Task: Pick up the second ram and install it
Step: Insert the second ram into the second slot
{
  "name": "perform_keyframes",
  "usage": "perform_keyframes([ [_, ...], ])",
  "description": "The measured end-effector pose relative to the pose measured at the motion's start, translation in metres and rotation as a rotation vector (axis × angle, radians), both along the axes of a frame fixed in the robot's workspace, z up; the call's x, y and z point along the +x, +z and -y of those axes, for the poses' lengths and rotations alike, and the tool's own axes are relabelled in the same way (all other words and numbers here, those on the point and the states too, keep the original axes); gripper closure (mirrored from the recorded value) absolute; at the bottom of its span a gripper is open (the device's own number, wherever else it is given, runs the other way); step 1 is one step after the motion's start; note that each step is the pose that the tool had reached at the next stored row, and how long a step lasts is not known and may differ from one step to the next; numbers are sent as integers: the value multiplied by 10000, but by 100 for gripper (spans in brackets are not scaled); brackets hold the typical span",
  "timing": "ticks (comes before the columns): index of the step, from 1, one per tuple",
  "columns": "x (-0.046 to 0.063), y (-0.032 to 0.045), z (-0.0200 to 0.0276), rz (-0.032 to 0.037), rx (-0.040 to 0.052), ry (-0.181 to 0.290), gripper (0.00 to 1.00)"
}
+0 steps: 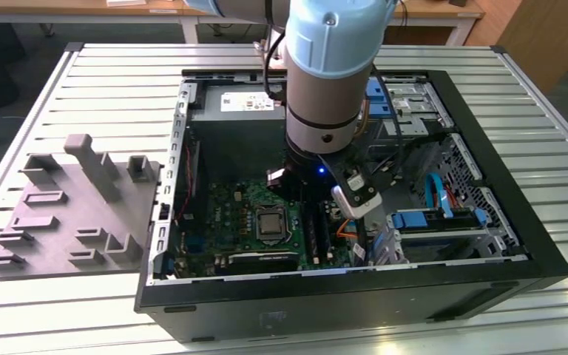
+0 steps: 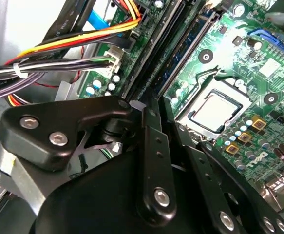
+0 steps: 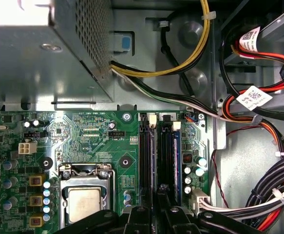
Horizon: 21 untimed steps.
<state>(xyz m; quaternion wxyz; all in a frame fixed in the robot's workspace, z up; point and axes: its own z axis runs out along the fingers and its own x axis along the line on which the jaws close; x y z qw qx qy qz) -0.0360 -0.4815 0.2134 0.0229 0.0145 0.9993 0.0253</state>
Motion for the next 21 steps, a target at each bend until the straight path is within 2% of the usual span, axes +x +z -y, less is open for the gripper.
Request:
perform_keyframes([
  [4,0,25,0,-1,-3,1,80],
  [12,0,237,1,-1,-4,1,80],
  [21,0,245,0,0,-2,1,82],
])
